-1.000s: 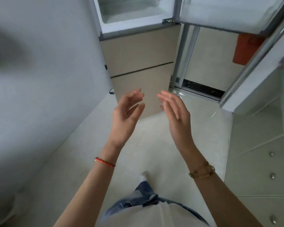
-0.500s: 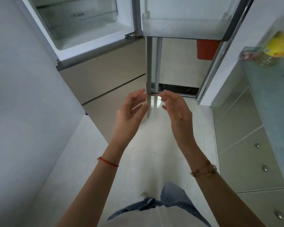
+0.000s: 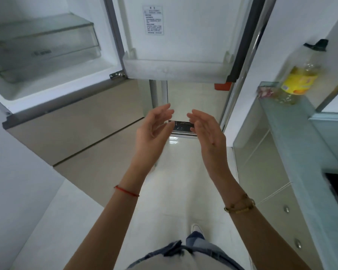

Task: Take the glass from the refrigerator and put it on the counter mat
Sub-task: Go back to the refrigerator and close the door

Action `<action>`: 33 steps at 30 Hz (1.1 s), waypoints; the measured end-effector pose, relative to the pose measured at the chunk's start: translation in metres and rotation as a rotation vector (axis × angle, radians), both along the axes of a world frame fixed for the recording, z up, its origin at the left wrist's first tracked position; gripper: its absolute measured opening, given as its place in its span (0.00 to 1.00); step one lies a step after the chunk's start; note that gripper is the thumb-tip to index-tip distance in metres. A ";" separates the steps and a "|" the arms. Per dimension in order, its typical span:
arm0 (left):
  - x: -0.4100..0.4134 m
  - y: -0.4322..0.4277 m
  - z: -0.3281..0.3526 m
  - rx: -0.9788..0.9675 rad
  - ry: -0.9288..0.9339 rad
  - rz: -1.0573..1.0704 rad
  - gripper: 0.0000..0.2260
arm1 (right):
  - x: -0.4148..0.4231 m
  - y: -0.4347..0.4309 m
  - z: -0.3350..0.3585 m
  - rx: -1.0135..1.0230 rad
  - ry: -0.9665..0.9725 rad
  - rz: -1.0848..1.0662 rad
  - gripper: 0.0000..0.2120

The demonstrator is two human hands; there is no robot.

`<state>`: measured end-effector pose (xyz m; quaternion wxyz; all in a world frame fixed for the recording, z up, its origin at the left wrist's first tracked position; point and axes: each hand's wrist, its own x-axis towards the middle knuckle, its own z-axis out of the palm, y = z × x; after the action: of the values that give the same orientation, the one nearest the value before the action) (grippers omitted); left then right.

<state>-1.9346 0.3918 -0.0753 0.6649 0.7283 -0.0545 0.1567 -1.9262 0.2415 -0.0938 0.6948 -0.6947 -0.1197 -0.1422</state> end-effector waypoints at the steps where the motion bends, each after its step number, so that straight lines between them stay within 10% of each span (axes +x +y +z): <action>1: 0.013 -0.012 0.002 -0.013 -0.003 -0.001 0.17 | 0.014 -0.012 0.004 -0.004 -0.007 -0.001 0.13; 33: 0.165 -0.103 0.019 0.010 0.020 0.156 0.17 | 0.240 -0.084 0.014 -0.458 -0.118 -0.105 0.20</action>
<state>-1.7692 0.2887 -0.0565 0.6475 0.7352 0.0083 0.2007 -1.6860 0.1573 -0.0798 0.5027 -0.8300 -0.1529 -0.1874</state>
